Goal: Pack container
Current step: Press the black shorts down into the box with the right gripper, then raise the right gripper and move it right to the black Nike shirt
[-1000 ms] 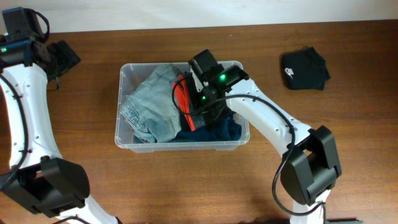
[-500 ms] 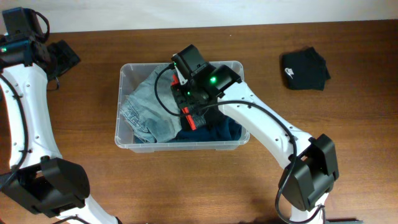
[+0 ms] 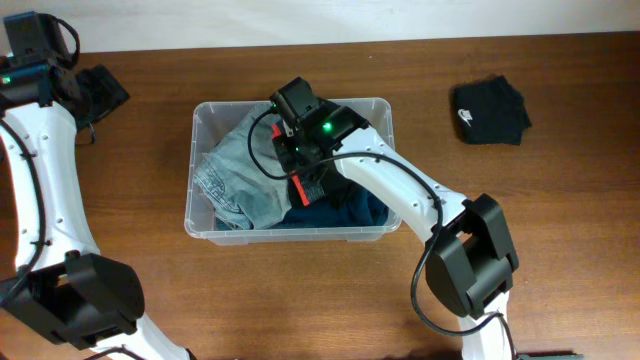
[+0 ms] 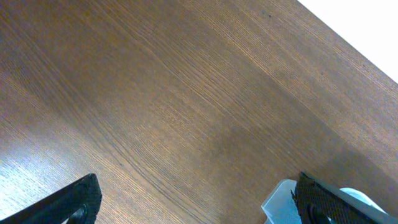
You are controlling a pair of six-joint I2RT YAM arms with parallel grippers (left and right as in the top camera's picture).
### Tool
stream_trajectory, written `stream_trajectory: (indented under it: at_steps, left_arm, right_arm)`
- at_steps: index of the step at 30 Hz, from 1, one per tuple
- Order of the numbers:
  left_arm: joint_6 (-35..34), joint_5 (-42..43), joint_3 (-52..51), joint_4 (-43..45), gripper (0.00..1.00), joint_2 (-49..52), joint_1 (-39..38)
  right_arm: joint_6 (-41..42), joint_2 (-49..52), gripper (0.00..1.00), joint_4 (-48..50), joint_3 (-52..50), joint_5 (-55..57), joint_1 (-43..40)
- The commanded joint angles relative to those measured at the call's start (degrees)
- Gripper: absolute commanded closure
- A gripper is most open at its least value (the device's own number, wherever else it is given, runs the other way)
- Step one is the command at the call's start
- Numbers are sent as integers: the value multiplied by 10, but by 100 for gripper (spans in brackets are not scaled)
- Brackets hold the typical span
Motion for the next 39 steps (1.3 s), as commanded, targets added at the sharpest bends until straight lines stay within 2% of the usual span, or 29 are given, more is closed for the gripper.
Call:
stream_trajectory:
  at_steps: [1,11,16,23,28,35,39]
  left_arm:
    - [-7,-2,3,-1,1,2,0]
    - [-7,-3,3,-1,1,2,0]
    - [-7,-3,3,-1,1,2,0]
    - [-7,-2,3,-1,0,2,0]
    - [-7,-3,3,-1,1,2,0]
    - [-7,-3,3,-1,1,2,0]
    - [-7,-2,3,-1,1,2,0]
  right_arm:
    - [2,30,96,-5,-1,33,-2]
    - [1,-64,96,-89,75,195,-12]
    - [39,-63,96,-132,70,182,-45]
    - [47,-59,96,-175,38,50,-70]
    - [68,-59,96,-209,0,51,-70]
    - [103,-59,96,-201,-71,56,-70]
    - [104,-65,96,-180,-69,82,-70]
